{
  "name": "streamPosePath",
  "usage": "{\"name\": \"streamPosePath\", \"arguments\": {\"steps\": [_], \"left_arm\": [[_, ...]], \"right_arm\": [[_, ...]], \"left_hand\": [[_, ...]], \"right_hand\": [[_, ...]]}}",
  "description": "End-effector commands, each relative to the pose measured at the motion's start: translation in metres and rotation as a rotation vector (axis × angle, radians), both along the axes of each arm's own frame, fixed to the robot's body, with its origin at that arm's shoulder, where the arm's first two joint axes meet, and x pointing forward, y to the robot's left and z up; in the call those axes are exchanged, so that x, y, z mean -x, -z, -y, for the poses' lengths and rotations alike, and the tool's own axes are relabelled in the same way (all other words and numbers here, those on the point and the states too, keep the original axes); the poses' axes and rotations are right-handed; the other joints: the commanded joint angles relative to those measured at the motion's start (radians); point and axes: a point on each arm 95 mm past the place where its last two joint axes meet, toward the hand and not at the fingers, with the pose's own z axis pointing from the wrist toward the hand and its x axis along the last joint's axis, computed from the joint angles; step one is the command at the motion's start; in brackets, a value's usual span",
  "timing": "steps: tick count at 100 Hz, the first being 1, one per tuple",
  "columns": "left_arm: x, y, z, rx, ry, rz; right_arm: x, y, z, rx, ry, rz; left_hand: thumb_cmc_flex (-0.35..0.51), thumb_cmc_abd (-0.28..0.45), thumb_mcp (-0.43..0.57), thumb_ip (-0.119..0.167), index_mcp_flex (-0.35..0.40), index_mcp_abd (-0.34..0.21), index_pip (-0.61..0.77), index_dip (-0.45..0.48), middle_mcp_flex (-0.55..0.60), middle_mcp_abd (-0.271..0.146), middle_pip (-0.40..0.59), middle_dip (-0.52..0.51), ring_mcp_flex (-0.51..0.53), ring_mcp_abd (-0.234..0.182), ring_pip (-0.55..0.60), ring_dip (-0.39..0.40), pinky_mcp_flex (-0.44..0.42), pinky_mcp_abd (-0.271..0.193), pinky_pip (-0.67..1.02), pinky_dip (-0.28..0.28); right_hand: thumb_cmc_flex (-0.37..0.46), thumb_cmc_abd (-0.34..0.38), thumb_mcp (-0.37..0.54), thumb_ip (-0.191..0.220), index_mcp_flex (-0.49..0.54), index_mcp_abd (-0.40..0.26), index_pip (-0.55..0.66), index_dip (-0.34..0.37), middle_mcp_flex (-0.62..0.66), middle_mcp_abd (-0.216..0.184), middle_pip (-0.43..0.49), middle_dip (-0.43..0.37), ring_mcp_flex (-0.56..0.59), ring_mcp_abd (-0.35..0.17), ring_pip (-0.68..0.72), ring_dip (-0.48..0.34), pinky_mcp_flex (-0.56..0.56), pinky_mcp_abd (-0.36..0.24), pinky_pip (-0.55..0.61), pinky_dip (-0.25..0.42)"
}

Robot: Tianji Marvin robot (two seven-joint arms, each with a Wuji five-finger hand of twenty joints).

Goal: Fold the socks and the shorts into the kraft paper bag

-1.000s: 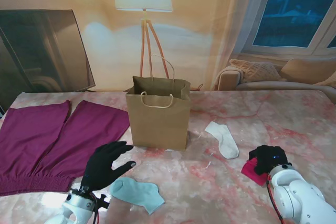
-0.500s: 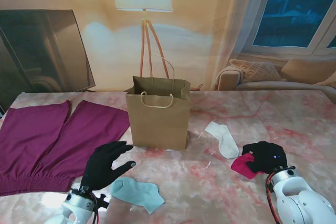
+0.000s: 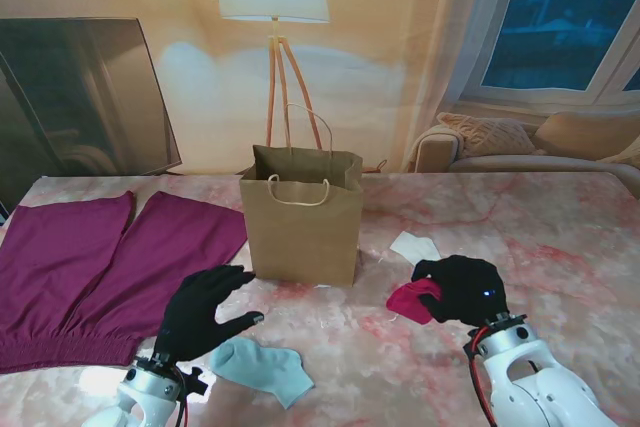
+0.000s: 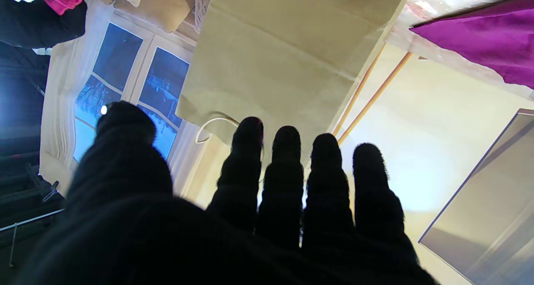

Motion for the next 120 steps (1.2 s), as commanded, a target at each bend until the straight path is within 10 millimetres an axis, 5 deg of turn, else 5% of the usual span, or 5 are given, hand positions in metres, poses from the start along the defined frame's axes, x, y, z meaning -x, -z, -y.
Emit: {"name": "streamPosePath", "arguments": {"steps": [1,30,82,120], "left_arm": [[0.002,-0.002,-0.001,0.012,0.0,0.0],[0.001,0.001,-0.001,0.01,0.005,-0.01],[-0.004,-0.004,0.001,0.003,0.016,-0.034],[-0.017,-0.009,0.005,0.006,0.024,-0.057]], "right_arm": [[-0.002,-0.012,-0.012,-0.021,-0.024,0.027],[-0.014,-0.061,-0.039,-0.076,-0.045,0.14],[-0.068,-0.143,-0.074,-0.125,-0.01,0.254],[-0.105,-0.17,-0.087,-0.229,0.073,0.278]], "left_hand": [[-0.023,0.004,0.016,0.071,-0.027,0.002,-0.016,-0.006,-0.033,0.017,-0.011,0.007,-0.008,-0.004,-0.005,0.001,0.0,-0.011,0.005,0.004],[-0.033,0.008,0.031,0.067,-0.027,-0.008,-0.016,-0.006,-0.034,0.015,-0.013,0.007,-0.01,-0.008,-0.008,0.001,-0.002,-0.014,0.002,0.002],[-0.043,0.019,0.038,0.061,-0.025,-0.014,-0.015,-0.005,-0.036,0.015,-0.014,0.006,-0.013,-0.007,-0.011,-0.001,-0.005,-0.013,-0.005,-0.001],[-0.048,0.036,0.032,0.06,-0.022,-0.023,-0.013,-0.003,-0.037,0.015,-0.015,0.005,-0.016,-0.006,-0.013,-0.001,-0.007,-0.013,-0.005,-0.001]], "right_hand": [[0.032,-0.009,0.049,-0.005,0.034,0.001,0.055,-0.005,0.038,0.028,0.004,0.003,0.034,0.035,0.041,0.027,0.025,0.0,0.083,-0.023],[0.032,0.018,0.048,0.002,0.023,-0.006,0.052,-0.01,0.026,0.025,-0.003,-0.001,0.031,0.032,0.02,0.025,0.022,0.002,0.077,-0.025],[0.029,0.039,0.041,0.007,0.01,-0.016,0.056,0.007,0.006,0.015,0.006,0.004,0.025,0.025,-0.003,0.032,0.001,-0.011,0.061,-0.022],[0.03,0.05,0.031,0.011,0.007,-0.009,0.054,0.007,0.001,0.02,0.018,0.001,0.024,0.024,0.0,0.045,0.004,-0.021,0.062,-0.014]]}}
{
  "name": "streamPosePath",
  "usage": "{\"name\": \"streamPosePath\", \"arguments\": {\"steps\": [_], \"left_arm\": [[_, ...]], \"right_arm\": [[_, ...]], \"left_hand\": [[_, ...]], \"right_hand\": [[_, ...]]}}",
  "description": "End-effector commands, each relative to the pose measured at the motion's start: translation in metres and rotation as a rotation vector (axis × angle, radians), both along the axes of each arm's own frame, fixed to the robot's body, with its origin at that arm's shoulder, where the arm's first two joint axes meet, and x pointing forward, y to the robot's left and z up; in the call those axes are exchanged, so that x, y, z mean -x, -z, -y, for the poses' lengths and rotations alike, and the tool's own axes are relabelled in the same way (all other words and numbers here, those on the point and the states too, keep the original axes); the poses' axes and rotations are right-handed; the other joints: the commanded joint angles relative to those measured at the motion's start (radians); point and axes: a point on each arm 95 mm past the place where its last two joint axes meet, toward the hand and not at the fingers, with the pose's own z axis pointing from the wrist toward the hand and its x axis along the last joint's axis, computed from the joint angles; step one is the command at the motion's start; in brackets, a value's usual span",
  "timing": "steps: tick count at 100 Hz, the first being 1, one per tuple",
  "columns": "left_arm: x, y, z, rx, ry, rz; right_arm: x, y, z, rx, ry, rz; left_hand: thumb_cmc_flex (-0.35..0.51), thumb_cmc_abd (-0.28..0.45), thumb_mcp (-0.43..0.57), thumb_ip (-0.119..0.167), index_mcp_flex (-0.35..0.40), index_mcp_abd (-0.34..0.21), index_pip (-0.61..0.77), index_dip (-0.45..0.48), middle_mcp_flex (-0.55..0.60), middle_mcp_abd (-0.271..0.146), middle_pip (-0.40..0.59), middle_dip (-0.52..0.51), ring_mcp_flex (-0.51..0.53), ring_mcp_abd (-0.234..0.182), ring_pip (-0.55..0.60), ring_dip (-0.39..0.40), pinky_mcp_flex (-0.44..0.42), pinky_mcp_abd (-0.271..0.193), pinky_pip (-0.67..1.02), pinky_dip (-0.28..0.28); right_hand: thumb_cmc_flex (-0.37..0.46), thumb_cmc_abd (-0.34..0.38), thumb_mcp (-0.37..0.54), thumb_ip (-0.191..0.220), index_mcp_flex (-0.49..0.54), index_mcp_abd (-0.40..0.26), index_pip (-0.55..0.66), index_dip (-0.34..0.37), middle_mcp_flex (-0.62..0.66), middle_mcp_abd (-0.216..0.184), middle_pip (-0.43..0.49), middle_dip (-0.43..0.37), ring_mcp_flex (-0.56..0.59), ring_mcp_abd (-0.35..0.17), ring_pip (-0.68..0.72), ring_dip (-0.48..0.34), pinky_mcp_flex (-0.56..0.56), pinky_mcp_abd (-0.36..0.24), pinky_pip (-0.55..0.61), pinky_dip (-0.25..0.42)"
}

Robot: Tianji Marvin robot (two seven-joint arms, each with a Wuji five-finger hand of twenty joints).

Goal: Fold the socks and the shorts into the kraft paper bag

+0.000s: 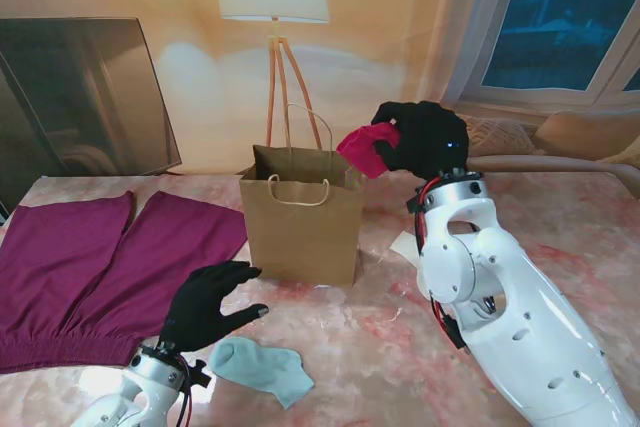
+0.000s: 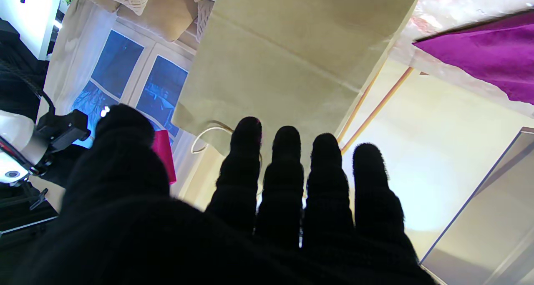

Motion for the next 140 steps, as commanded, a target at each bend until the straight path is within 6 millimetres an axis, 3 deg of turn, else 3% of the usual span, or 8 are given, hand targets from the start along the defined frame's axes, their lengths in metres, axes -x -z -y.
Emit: {"name": "streamPosePath", "arguments": {"steps": [1,57,114,133,140], "left_arm": [[-0.005,-0.002,0.0,0.006,0.001,0.0],[-0.011,-0.002,-0.002,0.002,-0.014,-0.023],[-0.01,0.003,-0.002,0.008,-0.01,-0.032],[-0.011,0.004,-0.002,0.006,-0.008,-0.033],[-0.011,0.004,-0.002,0.007,-0.009,-0.032]], "right_arm": [[-0.001,-0.003,-0.007,-0.009,-0.007,0.006],[-0.043,0.004,-0.049,-0.093,-0.032,-0.072],[-0.058,0.021,-0.072,0.046,-0.029,-0.134],[-0.058,0.026,-0.071,0.094,-0.023,-0.189],[-0.056,0.026,-0.071,0.105,-0.024,-0.199]], "left_hand": [[-0.022,0.03,0.007,0.061,-0.023,-0.009,-0.012,-0.003,-0.037,0.015,-0.015,0.005,-0.016,-0.006,-0.012,-0.001,-0.008,-0.013,-0.006,-0.001],[-0.019,0.039,0.0,0.063,-0.023,-0.01,-0.012,-0.002,-0.038,0.014,-0.015,0.005,-0.016,-0.006,-0.011,0.0,-0.009,-0.013,-0.004,0.0],[-0.013,0.038,-0.003,0.064,-0.023,-0.01,-0.012,-0.002,-0.038,0.017,-0.015,0.006,-0.017,-0.006,-0.01,0.0,-0.01,-0.014,-0.004,0.0],[-0.014,0.036,-0.003,0.064,-0.023,-0.011,-0.012,-0.002,-0.038,0.014,-0.015,0.005,-0.018,-0.007,-0.011,0.0,-0.011,-0.012,-0.005,-0.001],[-0.011,0.035,-0.002,0.064,-0.024,-0.011,-0.012,-0.002,-0.039,0.014,-0.015,0.005,-0.018,-0.006,-0.011,0.0,-0.011,-0.012,-0.005,-0.001]], "right_hand": [[0.029,0.032,0.03,0.011,0.008,-0.011,0.053,0.011,0.001,0.011,0.018,0.0,0.023,0.024,-0.001,0.032,0.004,-0.023,0.053,-0.014],[0.031,0.053,0.018,0.017,-0.005,-0.015,0.05,0.01,-0.02,0.0,0.012,-0.016,-0.011,0.024,-0.045,0.024,-0.046,-0.018,0.004,-0.01],[0.014,0.064,0.004,0.017,-0.022,-0.033,0.04,0.019,-0.044,-0.022,0.014,-0.005,-0.047,0.014,-0.053,0.035,-0.099,-0.013,0.004,0.034],[-0.038,0.051,-0.045,-0.006,-0.102,0.035,-0.02,-0.044,-0.148,-0.017,-0.026,-0.01,-0.152,0.014,-0.123,0.014,-0.194,-0.006,-0.053,0.041],[-0.091,0.062,-0.03,0.032,-0.11,0.105,-0.169,-0.018,-0.214,-0.018,-0.057,-0.031,-0.214,0.01,-0.178,0.009,-0.244,-0.001,-0.097,0.091]]}}
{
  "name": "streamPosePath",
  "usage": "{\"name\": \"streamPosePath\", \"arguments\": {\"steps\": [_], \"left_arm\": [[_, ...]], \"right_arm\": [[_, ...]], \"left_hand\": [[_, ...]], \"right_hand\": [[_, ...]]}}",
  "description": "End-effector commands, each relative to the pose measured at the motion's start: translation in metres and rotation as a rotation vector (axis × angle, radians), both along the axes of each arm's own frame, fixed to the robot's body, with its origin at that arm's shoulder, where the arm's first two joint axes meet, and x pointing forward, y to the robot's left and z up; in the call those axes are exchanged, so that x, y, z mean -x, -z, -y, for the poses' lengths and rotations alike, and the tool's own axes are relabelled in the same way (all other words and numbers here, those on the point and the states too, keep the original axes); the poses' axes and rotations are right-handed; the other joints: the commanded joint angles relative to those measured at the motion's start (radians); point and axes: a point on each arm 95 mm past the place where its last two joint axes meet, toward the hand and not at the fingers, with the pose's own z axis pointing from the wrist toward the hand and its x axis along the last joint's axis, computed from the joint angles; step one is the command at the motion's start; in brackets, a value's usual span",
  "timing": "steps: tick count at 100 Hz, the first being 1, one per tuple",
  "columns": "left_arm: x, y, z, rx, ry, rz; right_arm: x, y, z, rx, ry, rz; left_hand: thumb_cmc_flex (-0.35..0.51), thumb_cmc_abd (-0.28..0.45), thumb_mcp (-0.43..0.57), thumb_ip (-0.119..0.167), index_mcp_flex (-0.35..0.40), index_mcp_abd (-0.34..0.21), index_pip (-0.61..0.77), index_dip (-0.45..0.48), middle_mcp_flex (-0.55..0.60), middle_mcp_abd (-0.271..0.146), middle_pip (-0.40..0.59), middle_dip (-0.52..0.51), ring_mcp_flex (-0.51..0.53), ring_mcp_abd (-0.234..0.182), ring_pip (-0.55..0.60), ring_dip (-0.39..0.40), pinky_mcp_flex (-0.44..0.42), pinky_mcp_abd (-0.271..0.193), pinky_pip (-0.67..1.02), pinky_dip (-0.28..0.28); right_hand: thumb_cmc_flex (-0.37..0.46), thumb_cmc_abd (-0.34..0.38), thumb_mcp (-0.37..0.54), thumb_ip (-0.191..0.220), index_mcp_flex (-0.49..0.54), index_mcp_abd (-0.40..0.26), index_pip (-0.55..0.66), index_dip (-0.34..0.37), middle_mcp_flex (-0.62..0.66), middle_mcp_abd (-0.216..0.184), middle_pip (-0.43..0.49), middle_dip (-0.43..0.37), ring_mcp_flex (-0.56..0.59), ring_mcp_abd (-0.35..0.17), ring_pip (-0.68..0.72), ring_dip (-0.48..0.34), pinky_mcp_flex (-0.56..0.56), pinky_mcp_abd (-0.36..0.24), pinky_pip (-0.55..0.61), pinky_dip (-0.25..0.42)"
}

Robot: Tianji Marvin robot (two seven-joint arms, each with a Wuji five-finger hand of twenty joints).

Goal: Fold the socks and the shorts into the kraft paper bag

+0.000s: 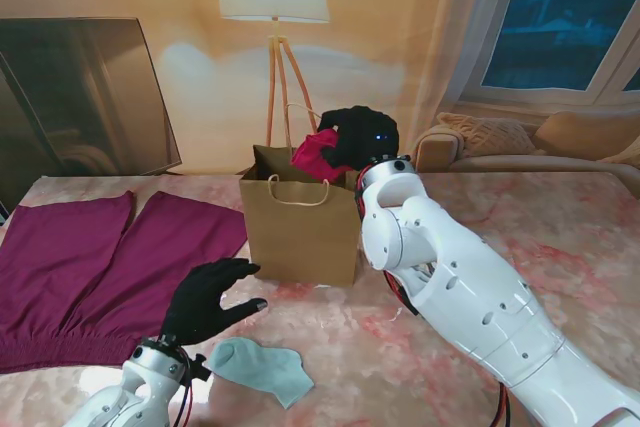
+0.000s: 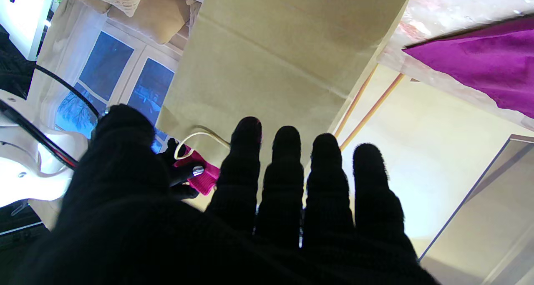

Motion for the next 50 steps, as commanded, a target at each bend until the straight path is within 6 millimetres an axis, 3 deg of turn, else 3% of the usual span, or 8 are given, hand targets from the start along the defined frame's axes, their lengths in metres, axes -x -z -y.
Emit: {"name": "streamPosePath", "arguments": {"steps": [1,4,7,34,50], "left_arm": [[0.0003,0.0009,0.0005,0.007,0.002,-0.002],[0.0002,0.0012,0.0004,0.008,0.001,-0.001],[0.0001,0.0015,0.0005,0.012,0.001,-0.001],[0.0014,0.0009,0.0009,0.008,-0.005,-0.003],[0.0005,0.0013,0.0007,0.007,-0.001,-0.003]], "right_arm": [[0.0036,-0.0004,0.0002,0.009,-0.004,-0.002],[0.0043,-0.0007,0.0006,0.014,-0.003,-0.008],[0.0046,-0.0011,0.001,0.017,-0.002,-0.011],[0.0052,-0.0024,0.0064,0.031,0.006,-0.02],[0.0062,-0.002,0.0089,0.033,-0.007,-0.036]], "left_hand": [[-0.011,0.034,-0.002,0.064,-0.025,-0.011,-0.012,-0.002,-0.039,0.014,-0.015,0.006,-0.019,-0.009,-0.011,-0.001,-0.01,-0.012,-0.005,-0.001],[-0.01,0.034,-0.002,0.065,-0.024,-0.012,-0.012,-0.002,-0.04,0.014,-0.015,0.005,-0.018,-0.009,-0.01,0.0,-0.01,-0.012,-0.005,-0.001],[-0.009,0.032,-0.001,0.065,-0.022,-0.01,-0.011,-0.002,-0.039,0.014,-0.015,0.006,-0.017,-0.008,-0.01,0.0,-0.009,-0.012,-0.005,-0.001],[-0.011,0.03,0.0,0.063,-0.024,-0.011,-0.01,-0.002,-0.041,0.013,-0.015,0.005,-0.019,-0.007,-0.011,-0.001,-0.011,-0.012,-0.007,-0.002],[-0.01,0.028,0.002,0.063,-0.023,-0.012,-0.009,-0.002,-0.041,0.015,-0.014,0.005,-0.019,-0.008,-0.011,-0.001,-0.011,-0.013,-0.007,-0.002]], "right_hand": [[-0.06,0.021,0.004,0.052,-0.038,0.053,-0.119,0.009,-0.067,-0.01,-0.028,-0.022,-0.06,0.007,-0.045,0.007,-0.045,-0.002,-0.027,0.065],[-0.089,0.033,0.014,0.137,-0.042,0.077,-0.198,0.068,-0.091,-0.01,-0.042,-0.028,-0.08,0.004,-0.059,0.003,-0.063,-0.004,-0.042,0.077],[-0.1,0.031,0.012,0.155,-0.066,0.098,-0.234,0.081,-0.116,-0.008,-0.053,-0.032,-0.096,0.003,-0.066,0.002,-0.075,-0.009,-0.048,0.081],[-0.162,0.056,-0.046,0.158,-0.211,0.171,-0.374,0.022,-0.286,-0.008,-0.133,-0.081,-0.234,-0.004,-0.151,-0.027,-0.179,-0.016,-0.115,0.106],[-0.213,0.129,-0.108,0.164,-0.236,0.179,-0.389,-0.002,-0.311,-0.01,-0.159,-0.103,-0.266,-0.001,-0.209,-0.06,-0.213,-0.015,-0.166,0.116]]}}
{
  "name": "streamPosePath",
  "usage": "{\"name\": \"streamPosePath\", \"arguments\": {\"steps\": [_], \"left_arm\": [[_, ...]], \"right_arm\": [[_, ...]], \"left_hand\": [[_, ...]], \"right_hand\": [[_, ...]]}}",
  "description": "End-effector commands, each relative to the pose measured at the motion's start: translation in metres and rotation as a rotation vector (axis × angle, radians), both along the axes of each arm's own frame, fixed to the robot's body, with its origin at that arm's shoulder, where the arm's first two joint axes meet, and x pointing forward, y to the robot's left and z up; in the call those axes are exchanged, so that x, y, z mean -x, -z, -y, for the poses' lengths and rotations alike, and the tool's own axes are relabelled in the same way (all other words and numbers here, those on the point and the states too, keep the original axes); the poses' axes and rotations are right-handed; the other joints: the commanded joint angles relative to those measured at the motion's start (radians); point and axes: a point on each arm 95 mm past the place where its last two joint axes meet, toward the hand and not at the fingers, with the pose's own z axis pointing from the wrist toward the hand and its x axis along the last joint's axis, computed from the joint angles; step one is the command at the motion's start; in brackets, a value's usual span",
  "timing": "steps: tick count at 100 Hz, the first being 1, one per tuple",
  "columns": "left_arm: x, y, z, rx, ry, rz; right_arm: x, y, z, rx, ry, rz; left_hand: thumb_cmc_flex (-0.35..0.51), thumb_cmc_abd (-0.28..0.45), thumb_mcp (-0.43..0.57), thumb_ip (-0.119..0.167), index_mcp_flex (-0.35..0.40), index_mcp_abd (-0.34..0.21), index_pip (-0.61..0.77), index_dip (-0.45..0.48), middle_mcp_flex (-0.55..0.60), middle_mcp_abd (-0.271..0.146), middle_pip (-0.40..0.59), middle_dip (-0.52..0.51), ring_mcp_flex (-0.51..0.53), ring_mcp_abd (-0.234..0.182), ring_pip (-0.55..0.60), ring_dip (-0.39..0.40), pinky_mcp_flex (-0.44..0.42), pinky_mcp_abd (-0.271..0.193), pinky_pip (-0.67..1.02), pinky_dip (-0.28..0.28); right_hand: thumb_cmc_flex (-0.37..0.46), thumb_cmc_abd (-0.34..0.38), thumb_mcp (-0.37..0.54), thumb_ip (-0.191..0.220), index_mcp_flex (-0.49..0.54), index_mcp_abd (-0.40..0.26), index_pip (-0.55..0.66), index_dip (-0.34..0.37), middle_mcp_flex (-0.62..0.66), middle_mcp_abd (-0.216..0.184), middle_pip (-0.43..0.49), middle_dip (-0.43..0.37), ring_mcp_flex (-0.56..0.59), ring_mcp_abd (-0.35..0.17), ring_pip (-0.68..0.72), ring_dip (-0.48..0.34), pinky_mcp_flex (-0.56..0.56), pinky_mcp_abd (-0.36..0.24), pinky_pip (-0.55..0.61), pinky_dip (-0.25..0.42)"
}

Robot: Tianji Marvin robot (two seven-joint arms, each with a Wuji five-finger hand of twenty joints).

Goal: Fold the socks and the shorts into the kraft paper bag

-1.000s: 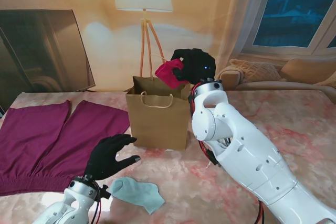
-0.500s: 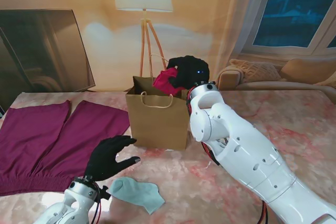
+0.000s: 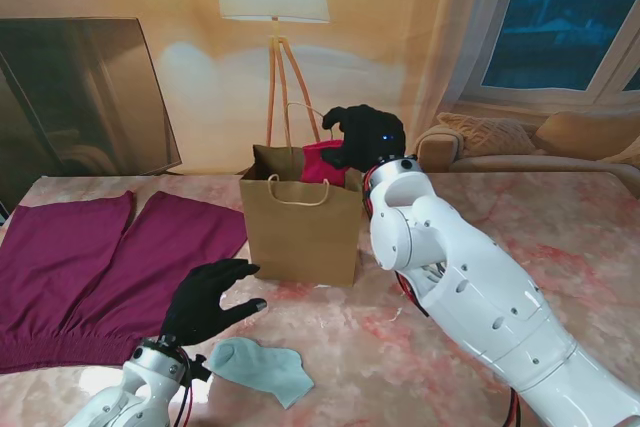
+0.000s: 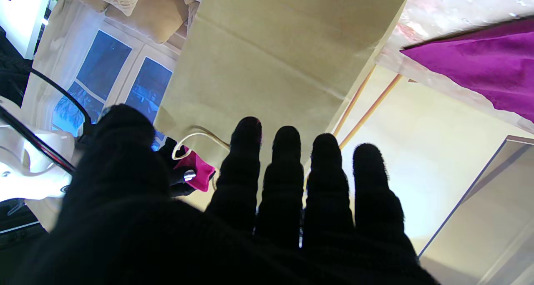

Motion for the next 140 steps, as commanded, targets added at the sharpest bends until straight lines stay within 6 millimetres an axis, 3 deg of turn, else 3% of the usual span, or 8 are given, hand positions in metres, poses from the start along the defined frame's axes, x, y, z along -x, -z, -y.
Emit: {"name": "streamPosePath", "arguments": {"steps": [1,24,45,51,70,89,104,140], "left_arm": [[0.001,0.0,0.001,0.004,0.005,0.0],[0.0,0.001,0.001,0.005,0.005,0.001],[-0.001,0.002,0.001,0.009,0.008,0.001],[-0.001,0.002,0.001,0.012,0.008,0.002],[-0.001,0.003,0.001,0.011,0.009,0.0],[-0.002,0.004,0.001,0.013,0.01,0.003],[-0.003,0.004,0.002,0.013,0.012,0.003],[-0.003,0.006,0.001,0.016,0.007,0.002]], "right_arm": [[0.002,0.001,0.0,0.006,-0.011,0.0],[0.002,0.003,0.003,-0.014,-0.022,-0.02],[0.005,0.003,0.007,-0.005,-0.038,-0.079],[0.006,0.004,0.008,-0.01,-0.043,-0.103],[0.008,0.007,0.013,-0.034,-0.063,-0.185],[0.007,0.011,0.017,0.005,-0.057,-0.214],[0.007,0.011,0.017,0.028,-0.05,-0.2],[0.015,0.009,0.037,-0.018,-0.032,-0.107]], "left_hand": [[-0.012,0.029,0.002,0.063,-0.025,-0.012,-0.01,-0.002,-0.042,0.014,-0.015,0.005,-0.02,-0.008,-0.012,-0.001,-0.011,-0.013,-0.007,-0.002],[-0.012,0.027,0.003,0.062,-0.024,-0.014,-0.009,-0.002,-0.041,0.013,-0.014,0.005,-0.019,-0.008,-0.011,-0.001,-0.01,-0.012,-0.008,-0.002],[-0.012,0.028,0.004,0.062,-0.02,-0.016,-0.007,-0.001,-0.04,0.014,-0.014,0.005,-0.019,-0.008,-0.011,-0.001,-0.01,-0.013,-0.008,-0.002],[-0.012,0.029,0.004,0.062,-0.02,-0.015,-0.007,-0.001,-0.041,0.014,-0.015,0.005,-0.019,-0.008,-0.011,-0.001,-0.011,-0.014,-0.008,-0.002],[-0.011,0.028,0.005,0.062,-0.017,-0.019,-0.005,0.0,-0.041,0.013,-0.015,0.005,-0.021,-0.008,-0.012,-0.001,-0.012,-0.013,-0.009,-0.003],[-0.01,0.026,0.005,0.061,-0.017,-0.019,-0.004,0.0,-0.041,0.013,-0.015,0.005,-0.02,-0.009,-0.012,-0.001,-0.012,-0.013,-0.009,-0.003],[-0.011,0.028,0.006,0.061,-0.019,-0.019,-0.005,0.0,-0.042,0.012,-0.015,0.005,-0.021,-0.009,-0.012,-0.001,-0.011,-0.015,-0.01,-0.003],[-0.012,0.028,0.005,0.061,-0.019,-0.018,-0.005,0.0,-0.042,0.012,-0.015,0.005,-0.021,-0.008,-0.012,-0.001,-0.012,-0.014,-0.01,-0.003]], "right_hand": [[-0.046,0.04,-0.036,0.04,-0.045,0.019,-0.03,-0.015,-0.038,-0.009,-0.021,-0.017,-0.037,-0.001,-0.042,-0.03,-0.022,-0.011,-0.022,0.043],[-0.081,0.121,-0.12,0.056,-0.068,0.023,-0.046,-0.028,-0.057,-0.01,-0.056,-0.04,-0.072,0.002,-0.126,-0.085,-0.073,-0.002,-0.121,0.023],[-0.114,0.267,-0.171,0.089,-0.051,-0.004,-0.057,-0.033,-0.064,-0.003,-0.123,-0.078,-0.141,0.004,-0.217,-0.144,-0.142,0.005,-0.211,0.004],[-0.122,0.372,-0.258,0.108,-0.064,-0.004,-0.072,-0.036,-0.079,0.002,-0.145,-0.086,-0.164,0.004,-0.237,-0.159,-0.162,-0.001,-0.238,0.001],[-0.145,0.463,-0.388,0.134,-0.102,-0.011,-0.113,-0.046,-0.145,0.013,-0.209,-0.106,-0.274,-0.003,-0.303,-0.197,-0.266,-0.006,-0.324,-0.009],[-0.146,0.397,-0.444,0.127,-0.14,0.004,-0.131,-0.045,-0.213,0.01,-0.239,-0.118,-0.369,-0.026,-0.348,-0.223,-0.331,-0.025,-0.387,-0.005],[-0.116,0.3,-0.397,0.114,-0.132,0.043,-0.118,-0.029,-0.238,0.01,-0.211,-0.114,-0.4,-0.036,-0.352,-0.24,-0.346,-0.03,-0.426,0.018],[-0.138,0.316,-0.301,0.107,-0.126,0.046,-0.122,-0.023,-0.184,0.008,-0.185,-0.121,-0.298,-0.031,-0.323,-0.25,-0.309,-0.032,-0.487,-0.011]]}}
